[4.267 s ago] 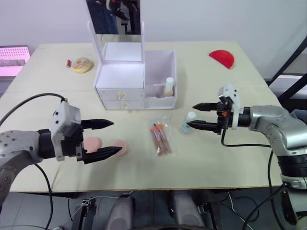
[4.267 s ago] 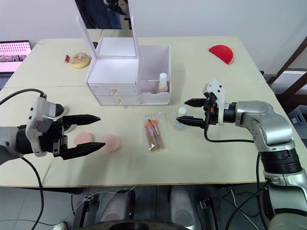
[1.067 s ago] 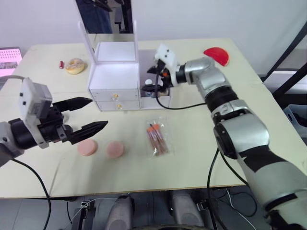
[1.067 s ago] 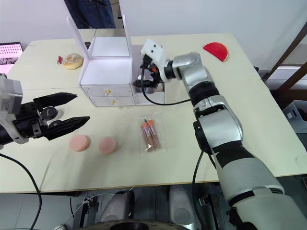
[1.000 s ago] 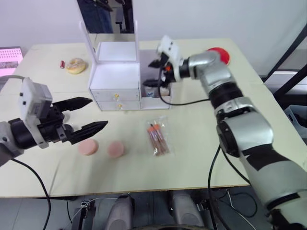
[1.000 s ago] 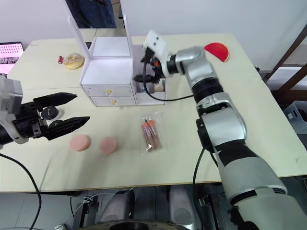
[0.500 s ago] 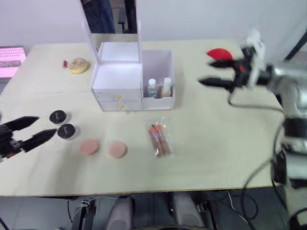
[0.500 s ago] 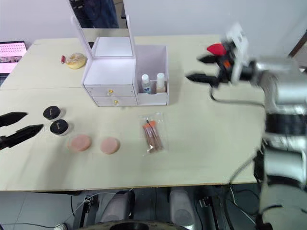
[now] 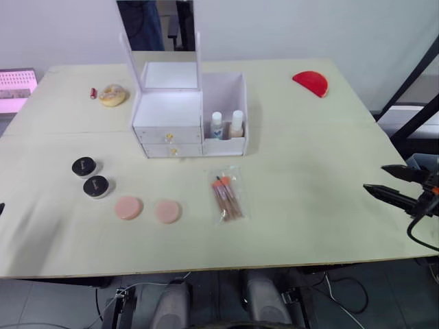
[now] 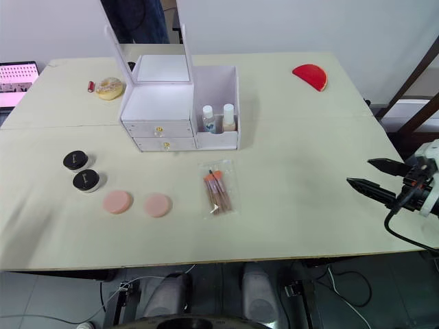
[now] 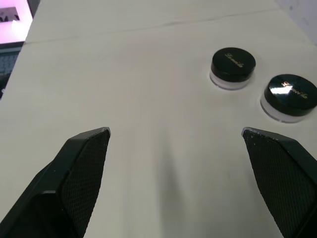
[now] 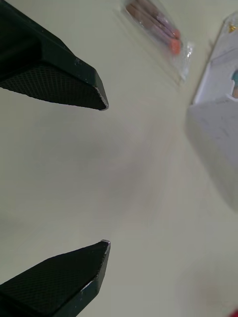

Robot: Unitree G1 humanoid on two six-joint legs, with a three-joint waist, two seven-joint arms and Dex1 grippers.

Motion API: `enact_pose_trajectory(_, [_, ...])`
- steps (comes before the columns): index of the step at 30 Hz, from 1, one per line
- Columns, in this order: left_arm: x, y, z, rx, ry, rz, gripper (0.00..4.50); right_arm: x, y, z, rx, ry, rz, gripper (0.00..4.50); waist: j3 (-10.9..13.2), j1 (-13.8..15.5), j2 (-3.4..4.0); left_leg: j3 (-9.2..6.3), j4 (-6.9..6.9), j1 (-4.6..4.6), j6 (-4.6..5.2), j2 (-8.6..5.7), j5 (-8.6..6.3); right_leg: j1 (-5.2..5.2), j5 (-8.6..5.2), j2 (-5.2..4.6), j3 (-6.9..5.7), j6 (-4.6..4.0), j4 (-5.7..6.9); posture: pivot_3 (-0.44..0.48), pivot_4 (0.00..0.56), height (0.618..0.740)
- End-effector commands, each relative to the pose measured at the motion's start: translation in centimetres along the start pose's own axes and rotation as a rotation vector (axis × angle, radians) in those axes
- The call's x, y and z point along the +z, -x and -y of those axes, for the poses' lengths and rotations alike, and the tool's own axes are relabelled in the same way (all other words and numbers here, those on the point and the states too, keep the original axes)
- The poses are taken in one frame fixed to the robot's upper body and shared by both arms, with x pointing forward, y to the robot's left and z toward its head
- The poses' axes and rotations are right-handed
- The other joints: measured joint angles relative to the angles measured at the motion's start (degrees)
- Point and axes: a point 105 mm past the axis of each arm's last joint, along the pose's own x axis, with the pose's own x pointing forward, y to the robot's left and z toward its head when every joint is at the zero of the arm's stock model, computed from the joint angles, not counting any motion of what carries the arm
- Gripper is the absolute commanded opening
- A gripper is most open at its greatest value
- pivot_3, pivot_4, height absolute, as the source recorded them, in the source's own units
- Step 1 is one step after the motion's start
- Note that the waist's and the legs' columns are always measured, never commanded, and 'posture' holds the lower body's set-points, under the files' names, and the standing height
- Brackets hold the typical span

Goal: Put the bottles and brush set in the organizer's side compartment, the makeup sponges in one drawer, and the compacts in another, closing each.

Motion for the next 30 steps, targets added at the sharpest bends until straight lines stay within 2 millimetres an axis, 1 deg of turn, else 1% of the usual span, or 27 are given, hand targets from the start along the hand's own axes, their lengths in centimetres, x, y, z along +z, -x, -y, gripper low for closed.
enact_pose_trajectory(1, [1.2, 0.0, -0.2, -0.010, -0.047, 0.013, 4.50, 0.5, 0.1, -0.1, -0.008, 0.025, 0.039, 4.45, 0.0, 0.1, 0.01, 0.00, -0.06, 0.01, 0.01, 0.00, 0.00, -0.02, 0.04, 0.01, 0.00, -0.05, 0.04, 0.000, 0.150, 0.739])
enact_pose_trajectory(2, [1.3, -0.1, -0.1, -0.017, -0.046, 0.015, 4.50, 0.5, 0.0, -0.2, -0.007, 0.026, 0.042, 4.45, 0.0, 0.2, 0.02, -0.01, -0.13, 0.01, 0.02, 0.00, 0.00, -0.04, 0.12, 0.01, -0.01, -0.18, 0.06, 0.000, 0.150, 0.739])
enact_pose_trajectory(4, [1.4, -0.3, 0.2, -0.034, -0.048, 0.017, 4.50, 0.8, -0.2, -0.5, -0.001, 0.028, 0.050, 4.45, 0.0, 0.4, 0.03, -0.01, -0.19, 0.01, 0.03, 0.00, 0.01, -0.07, 0.10, 0.02, -0.01, -0.16, 0.06, 0.000, 0.150, 0.739])
enact_pose_trajectory(7, [1.7, -1.0, 1.2, -0.079, -0.065, 0.016, 4.50, 1.5, -0.9, -1.1, 0.019, 0.038, 0.064, 4.45, 0.0, 0.5, 0.01, -0.01, -0.13, -0.02, 0.03, 0.00, 0.00, -0.06, 0.10, 0.02, -0.01, -0.16, 0.04, 0.000, 0.150, 0.739])
enact_pose_trajectory(9, [2.1, -1.8, 2.3, -0.129, -0.077, 0.025, 4.50, 2.2, -1.7, -1.7, 0.044, 0.048, 0.074, 4.45, 0.0, 0.5, 0.01, -0.01, -0.02, -0.02, 0.02, 0.00, 0.00, -0.03, 0.01, 0.02, -0.01, -0.01, 0.05, 0.000, 0.150, 0.739])
enact_pose_trajectory(10, [2.5, -2.6, 3.5, -0.173, -0.085, 0.037, 4.50, 2.8, -2.4, -2.3, 0.076, 0.060, 0.082, 4.45, 0.0, 0.6, 0.01, -0.01, 0.01, -0.01, 0.02, 0.00, 0.00, -0.01, 0.02, 0.02, -0.01, -0.01, 0.05, 0.000, 0.150, 0.739])
enact_pose_trajectory(13, [3.6, -5.0, 9.1, -0.357, -0.111, 0.074, 4.50, 4.9, -4.9, -4.7, 0.178, 0.093, 0.117, 4.45, 0.0, 0.7, 0.14, -0.02, 0.13, 0.02, 0.00, 0.00, 0.02, 0.08, 0.02, 0.01, 0.00, -0.03, 0.04, 0.000, 0.150, 0.739])
enact_pose_trajectory(14, [3.8, -5.3, 10.2, -0.387, -0.112, 0.081, 4.50, 5.2, -5.3, -5.1, 0.193, 0.095, 0.121, 4.45, 0.0, 0.7, 0.11, -0.02, 0.15, 0.01, -0.04, 0.00, 0.04, 0.09, 0.03, 0.00, 0.00, -0.03, 0.04, 0.000, 0.150, 0.739])
enact_pose_trajectory(17, [4.6, -7.3, 18.5, -0.624, -0.126, 0.123, 4.50, 6.8, -8.1, -8.3, 0.326, 0.116, 0.137, 4.45, 0.0, 0.7, 0.05, -0.06, 0.11, 0.01, -0.04, 0.00, 0.06, 0.10, 0.07, 0.02, -0.01, -0.04, 0.08, 0.000, 0.150, 0.739])
enact_pose_trajectory(18, [4.9, -7.8, 20.9, -0.680, -0.129, 0.139, 4.50, 7.1, -8.9, -9.1, 0.361, 0.113, 0.138, 4.45, 0.0, 0.8, 0.07, -0.06, 0.10, -0.01, -0.04, 0.00, 0.06, 0.11, 0.15, 0.01, -0.01, -0.15, 0.06, 0.000, 0.150, 0.739])
enact_pose_trajectory(19, [5.1, -8.1, 22.2, -0.701, -0.129, 0.147, 4.50, 7.3, -9.3, -9.5, 0.377, 0.108, 0.137, 4.45, 0.0, 0.8, 0.02, -0.06, 0.11, -0.03, -0.04, -0.02, 0.06, 0.13, 0.27, 0.01, 0.01, -0.19, 0.04, 0.000, 0.150, 0.739])
enact_pose_trajectory(20, [5.2, -8.4, 23.9, -0.743, -0.128, 0.160, 4.25, 7.4, -10.0, -10.2, 0.398, 0.098, 0.127, 4.49, 0.0, 0.9, -0.01, -0.11, 0.10, -0.09, -0.04, -0.02, 0.06, 0.12, 0.30, 0.03, 0.00, -0.13, 0.01, 0.000, 0.150, 0.739])
enact_pose_trajectory(22, [5.4, -9.0, 26.7, -0.797, -0.127, 0.180, 3.69, 7.6, -11.4, -11.7, 0.453, 0.067, 0.104, 4.50, 0.0, 0.9, 0.02, -0.13, 0.08, -0.07, -0.03, -0.02, 0.06, 0.11, 0.34, 0.04, -0.01, 0.01, 0.02, 0.000, 0.150, 0.739])
enact_pose_trajectory(24, [5.5, -9.5, 28.4, -0.822, -0.128, 0.190, 2.69, 7.4, -12.3, -12.7, 0.485, 0.032, 0.065, 4.50, 0.0, 0.8, 0.02, -0.13, 0.07, -0.06, -0.03, -0.02, 0.06, 0.10, 0.36, 0.05, -0.01, 0.05, 0.01, 0.000, 0.150, 0.739])
enact_pose_trajectory(27, [4.7, -10.1, 32.6, -0.955, -0.160, 0.179, 0.98, 6.5, -13.7, -13.2, 0.499, -0.075, -0.053, 4.50, 0.0, 0.9, 0.02, -0.13, 0.12, -0.04, -0.02, -0.04, 0.07, 0.15, 0.28, 0.05, 0.00, -0.12, 0.01, 0.000, 0.150, 0.739])
enact_pose_trajectory(28, [4.3, -10.4, 33.5, -0.981, -0.184, 0.168, 0.47, 6.2, -14.0, -13.5, 0.518, -0.126, -0.102, 4.50, 0.0, 1.0, 0.02, -0.13, 0.15, -0.05, -0.02, -0.04, 0.07, 0.16, 0.30, 0.05, 0.00, -0.15, 0.01, 0.000, 0.150, 0.739])
enact_pose_trajectory(29, [4.0, -10.6, 34.0, -0.992, -0.201, 0.160, 0.03, 6.0, -14.2, -13.7, 0.530, -0.160, -0.135, 4.50, 0.0, 1.0, 0.02, -0.13, 0.20, -0.04, -0.01, -0.04, 0.07, 0.19, 0.32, 0.05, 0.00, -0.19, 0.01, 0.000, 0.150, 0.739])
enact_pose_trajectory(30, [3.9, -11.0, 34.5, -1.000, -0.203, 0.161, 0.03, 5.7, -14.5, -13.9, 0.544, -0.184, -0.177, 4.50, 0.0, 1.1, 0.01, -0.13, 0.21, -0.03, -0.01, -0.05, 0.07, 0.21, 0.34, 0.05, 0.00, -0.23, 0.01, 0.000, 0.150, 0.739])
